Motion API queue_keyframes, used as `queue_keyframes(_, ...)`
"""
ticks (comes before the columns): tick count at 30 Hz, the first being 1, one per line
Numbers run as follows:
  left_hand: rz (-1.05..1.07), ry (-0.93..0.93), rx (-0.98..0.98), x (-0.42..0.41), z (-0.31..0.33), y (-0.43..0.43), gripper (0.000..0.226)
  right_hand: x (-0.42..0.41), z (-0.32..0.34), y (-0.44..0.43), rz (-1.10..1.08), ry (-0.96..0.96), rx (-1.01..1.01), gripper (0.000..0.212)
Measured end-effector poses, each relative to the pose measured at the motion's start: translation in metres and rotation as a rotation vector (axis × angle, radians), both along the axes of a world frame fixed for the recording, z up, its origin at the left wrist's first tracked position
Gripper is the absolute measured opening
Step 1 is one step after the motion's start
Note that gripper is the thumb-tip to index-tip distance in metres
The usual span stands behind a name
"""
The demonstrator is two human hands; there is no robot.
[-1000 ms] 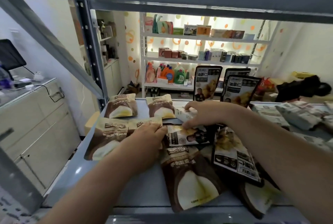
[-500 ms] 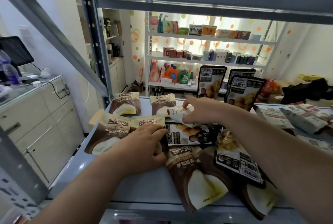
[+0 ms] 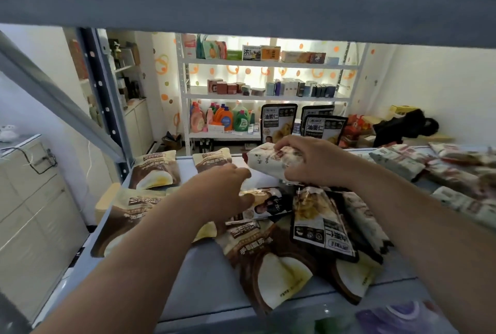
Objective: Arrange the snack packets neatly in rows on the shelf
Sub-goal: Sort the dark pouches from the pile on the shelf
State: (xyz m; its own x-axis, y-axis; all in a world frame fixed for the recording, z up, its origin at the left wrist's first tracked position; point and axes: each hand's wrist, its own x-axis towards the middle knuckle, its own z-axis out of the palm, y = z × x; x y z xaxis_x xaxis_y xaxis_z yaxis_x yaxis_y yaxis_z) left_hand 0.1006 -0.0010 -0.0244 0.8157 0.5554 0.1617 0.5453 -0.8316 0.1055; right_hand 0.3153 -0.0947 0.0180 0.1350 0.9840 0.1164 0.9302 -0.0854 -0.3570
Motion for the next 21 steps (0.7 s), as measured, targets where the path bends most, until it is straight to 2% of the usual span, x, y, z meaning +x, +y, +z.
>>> queue_keyframes(4, -0.142, -0.049, 0.127, 0.044, 0.017, -0.017, 0.048, 0.042, 0.001, -0.044, -0.058, -0.036, 0.068, 0.055)
queue_keyframes(11, -0.323, -0.035, 0.169, 0.136, 0.035, -0.061, 0.04, 0.137, -0.008, -0.1, -0.237, 0.096, 0.134, 0.052)
queue_keyframes(17, -0.266, 0.066, 0.148, 0.232, 0.03, -0.081, 0.041, 0.224, -0.019, -0.085, -0.413, 0.316, 0.172, 0.055)
queue_keyframes(19, -0.233, 0.123, 0.161, 0.262, 0.024, -0.083, 0.044, 0.24, -0.024, -0.072, -0.371, 0.318, 0.171, 0.06)
queue_keyframes(21, -0.178, 0.172, 0.161, 0.285, 0.018, -0.083, 0.044, 0.249, -0.03, -0.06, -0.273, 0.277, 0.111, 0.053)
